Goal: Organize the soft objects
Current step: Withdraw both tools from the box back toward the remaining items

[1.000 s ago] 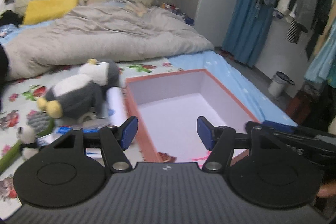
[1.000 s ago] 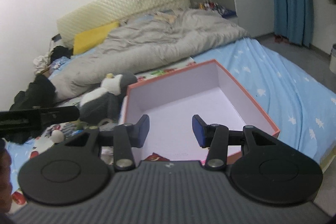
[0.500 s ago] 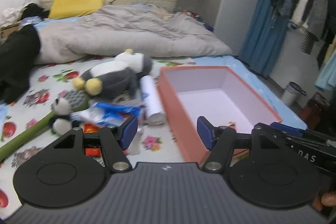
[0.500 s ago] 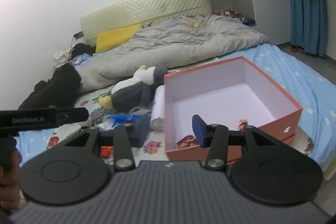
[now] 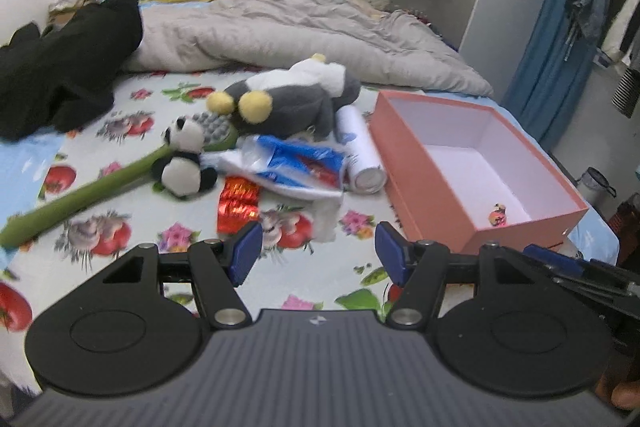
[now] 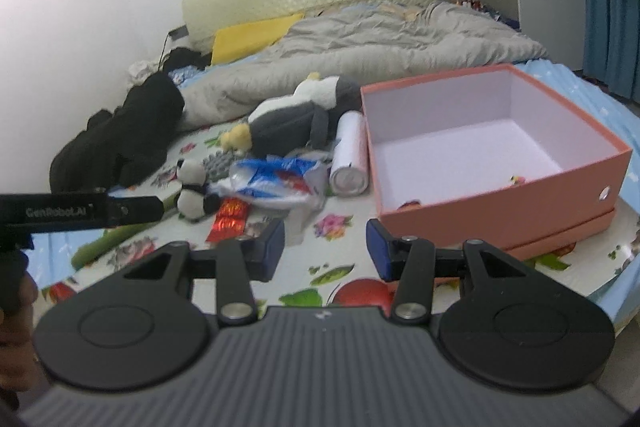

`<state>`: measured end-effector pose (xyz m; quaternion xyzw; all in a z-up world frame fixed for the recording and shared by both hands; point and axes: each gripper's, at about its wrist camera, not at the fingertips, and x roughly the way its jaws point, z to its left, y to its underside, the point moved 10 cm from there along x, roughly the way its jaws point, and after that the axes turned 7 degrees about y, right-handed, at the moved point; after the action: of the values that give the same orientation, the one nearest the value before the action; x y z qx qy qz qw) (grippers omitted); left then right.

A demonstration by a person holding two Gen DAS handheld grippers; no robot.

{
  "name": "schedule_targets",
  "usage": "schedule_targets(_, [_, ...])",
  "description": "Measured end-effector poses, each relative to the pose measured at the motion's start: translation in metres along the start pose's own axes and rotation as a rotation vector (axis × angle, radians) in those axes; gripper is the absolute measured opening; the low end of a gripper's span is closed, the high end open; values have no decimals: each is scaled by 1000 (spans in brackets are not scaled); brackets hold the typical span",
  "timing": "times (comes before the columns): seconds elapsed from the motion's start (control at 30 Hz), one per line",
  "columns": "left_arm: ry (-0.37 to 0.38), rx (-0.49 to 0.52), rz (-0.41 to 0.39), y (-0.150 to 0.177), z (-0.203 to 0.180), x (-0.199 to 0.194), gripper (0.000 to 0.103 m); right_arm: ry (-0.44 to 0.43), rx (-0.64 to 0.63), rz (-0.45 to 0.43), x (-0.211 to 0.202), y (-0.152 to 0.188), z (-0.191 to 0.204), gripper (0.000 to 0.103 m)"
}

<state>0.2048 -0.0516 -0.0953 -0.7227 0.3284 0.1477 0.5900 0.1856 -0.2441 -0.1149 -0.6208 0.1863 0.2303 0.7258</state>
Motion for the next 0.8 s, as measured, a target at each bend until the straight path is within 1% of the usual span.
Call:
schedule_targets(0.17, [-24, -27, 24, 20, 14, 1, 68, -13, -12, 28, 4, 16, 6, 48])
schedule_targets(0.4, [-57, -76, 63, 41, 38, 11, 68, -10, -26, 39, 14, 24, 11, 48])
schedule_targets(0.57, [-63, -106, 81, 49, 50, 25, 68, 2, -37, 45, 29, 21, 14, 48])
schedule_targets(0.8, [-83, -102, 90, 50, 62, 43, 70, 6, -56, 55, 48, 21, 19, 48])
